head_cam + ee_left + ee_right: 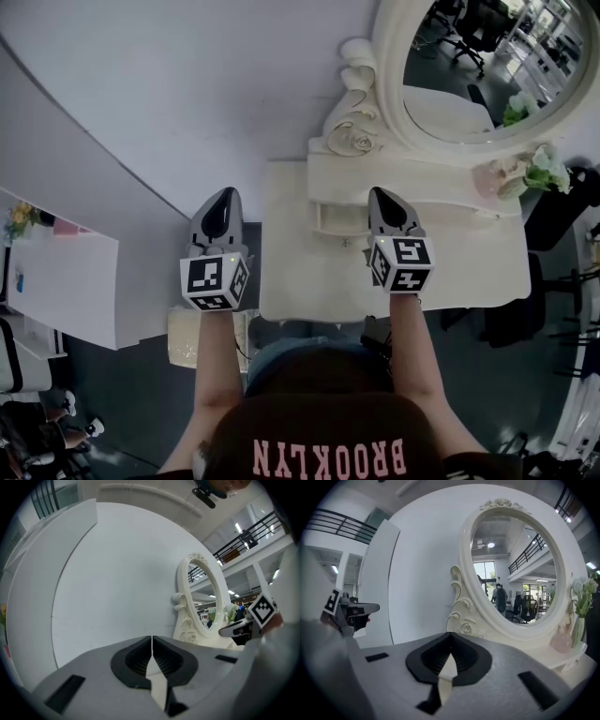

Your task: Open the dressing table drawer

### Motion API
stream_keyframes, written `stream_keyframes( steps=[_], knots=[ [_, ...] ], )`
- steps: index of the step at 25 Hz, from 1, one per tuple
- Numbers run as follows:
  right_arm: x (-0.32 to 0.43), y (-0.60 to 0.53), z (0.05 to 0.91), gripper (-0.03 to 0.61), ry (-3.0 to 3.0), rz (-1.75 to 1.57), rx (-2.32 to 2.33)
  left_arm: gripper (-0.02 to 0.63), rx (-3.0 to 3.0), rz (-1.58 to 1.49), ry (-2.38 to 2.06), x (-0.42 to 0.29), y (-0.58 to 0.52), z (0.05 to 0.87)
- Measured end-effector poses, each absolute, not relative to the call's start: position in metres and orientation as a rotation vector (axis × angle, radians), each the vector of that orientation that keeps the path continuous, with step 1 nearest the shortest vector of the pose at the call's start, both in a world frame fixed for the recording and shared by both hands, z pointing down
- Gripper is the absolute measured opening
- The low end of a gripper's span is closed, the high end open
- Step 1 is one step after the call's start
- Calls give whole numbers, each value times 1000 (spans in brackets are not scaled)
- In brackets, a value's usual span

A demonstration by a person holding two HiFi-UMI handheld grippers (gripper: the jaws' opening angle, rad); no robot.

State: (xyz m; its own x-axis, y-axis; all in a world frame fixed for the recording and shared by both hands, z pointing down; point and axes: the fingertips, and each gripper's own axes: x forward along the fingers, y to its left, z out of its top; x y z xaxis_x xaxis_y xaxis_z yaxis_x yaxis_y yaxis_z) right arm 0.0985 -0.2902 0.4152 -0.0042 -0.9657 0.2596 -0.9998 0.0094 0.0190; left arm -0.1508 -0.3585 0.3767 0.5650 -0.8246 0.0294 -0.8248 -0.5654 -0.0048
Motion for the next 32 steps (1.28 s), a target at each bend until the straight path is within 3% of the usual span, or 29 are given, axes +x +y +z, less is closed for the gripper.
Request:
stream_keyframes(
  steps=[16,32],
  knots=[
    [103,-267,291,-2,-2203,-390,2065,8,2941,-104,-1484,-132,-365,307],
    [116,-256,269,-2,-2223,-428,2122,8,2986,-147,-1451,-117,-357,293]
  ],
)
